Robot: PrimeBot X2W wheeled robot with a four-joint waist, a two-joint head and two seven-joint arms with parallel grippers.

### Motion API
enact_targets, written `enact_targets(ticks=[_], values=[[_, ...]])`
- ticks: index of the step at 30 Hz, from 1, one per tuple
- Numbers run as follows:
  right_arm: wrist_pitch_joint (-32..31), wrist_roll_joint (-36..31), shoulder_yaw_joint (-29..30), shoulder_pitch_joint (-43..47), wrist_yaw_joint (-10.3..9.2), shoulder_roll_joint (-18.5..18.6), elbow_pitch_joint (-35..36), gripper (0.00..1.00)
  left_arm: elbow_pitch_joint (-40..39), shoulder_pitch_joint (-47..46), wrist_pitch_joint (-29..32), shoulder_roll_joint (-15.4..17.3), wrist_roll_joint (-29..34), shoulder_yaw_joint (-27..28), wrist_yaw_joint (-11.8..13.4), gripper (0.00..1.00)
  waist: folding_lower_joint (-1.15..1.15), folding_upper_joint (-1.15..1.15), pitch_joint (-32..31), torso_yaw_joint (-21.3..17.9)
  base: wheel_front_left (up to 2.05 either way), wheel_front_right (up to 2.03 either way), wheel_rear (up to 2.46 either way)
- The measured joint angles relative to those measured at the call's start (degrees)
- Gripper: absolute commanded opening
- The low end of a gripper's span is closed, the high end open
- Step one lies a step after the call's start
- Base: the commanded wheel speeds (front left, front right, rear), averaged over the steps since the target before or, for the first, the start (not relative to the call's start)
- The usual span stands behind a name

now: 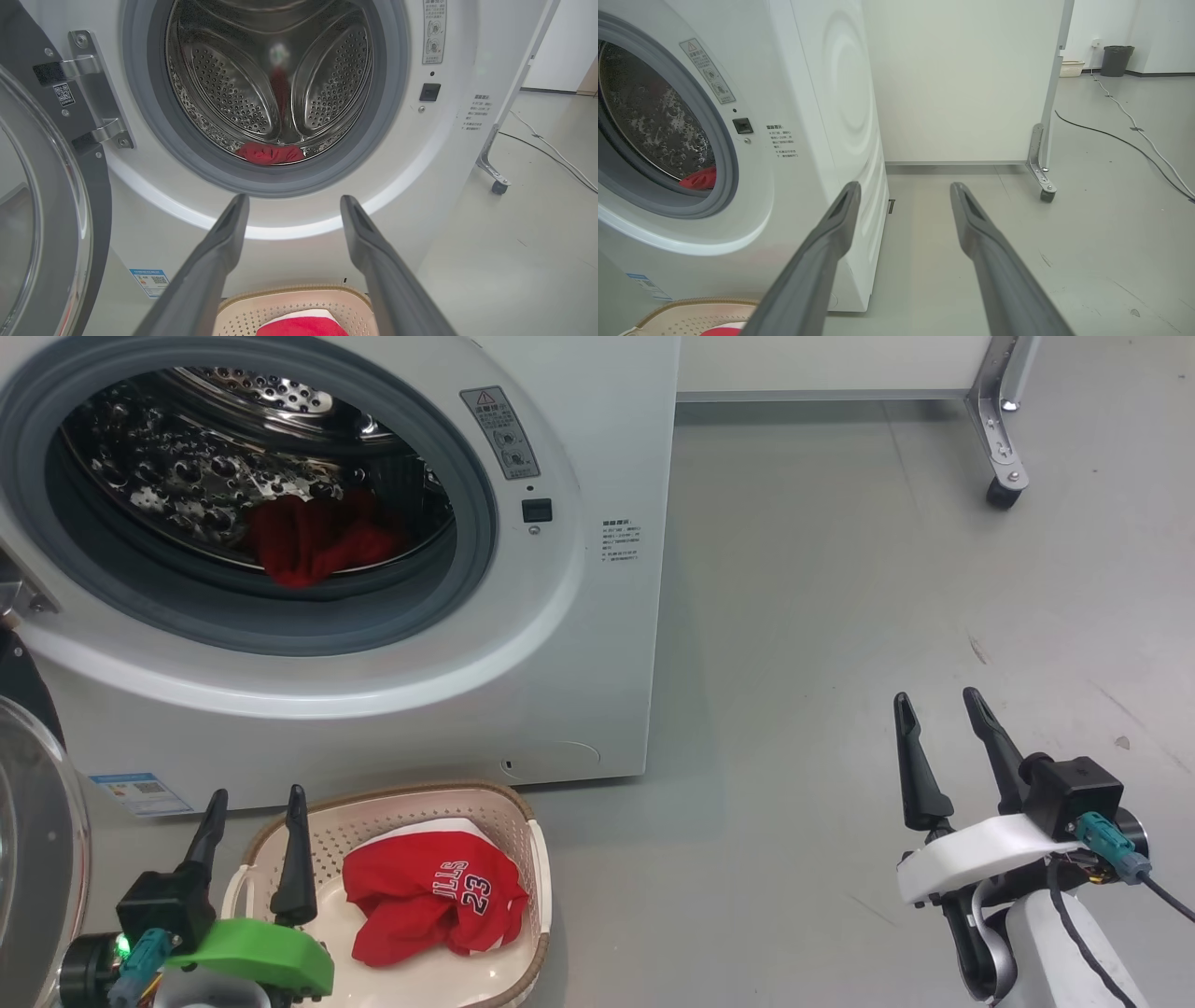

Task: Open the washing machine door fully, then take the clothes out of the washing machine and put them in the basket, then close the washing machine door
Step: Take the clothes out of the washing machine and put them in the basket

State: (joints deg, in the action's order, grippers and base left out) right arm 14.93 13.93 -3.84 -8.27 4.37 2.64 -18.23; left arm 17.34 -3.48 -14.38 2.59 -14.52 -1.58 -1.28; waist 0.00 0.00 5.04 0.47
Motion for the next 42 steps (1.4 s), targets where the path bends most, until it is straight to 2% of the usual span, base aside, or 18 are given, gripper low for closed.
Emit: enact_targets(ticks=[26, 42], values=[[0.0, 0.6, -1.3, 1.8, -1.49, 0.0, 1.8, 1.0, -5.2, 4.0, 0.0, -0.1, 0.6, 0.7, 0.5, 1.0, 0.0, 0.0, 0.3, -0.2, 0.0, 0.0, 0.0], [0.0, 0.6, -2.2, 1.7, -1.51, 0.0, 3.3, 1.0, -5.9, 3.8, 0.0, -0.1, -1.2, -2.2, 0.5, 1.0, 0.0, 0.0, 6.6, -0.2, 0.0, 0.0, 0.0]])
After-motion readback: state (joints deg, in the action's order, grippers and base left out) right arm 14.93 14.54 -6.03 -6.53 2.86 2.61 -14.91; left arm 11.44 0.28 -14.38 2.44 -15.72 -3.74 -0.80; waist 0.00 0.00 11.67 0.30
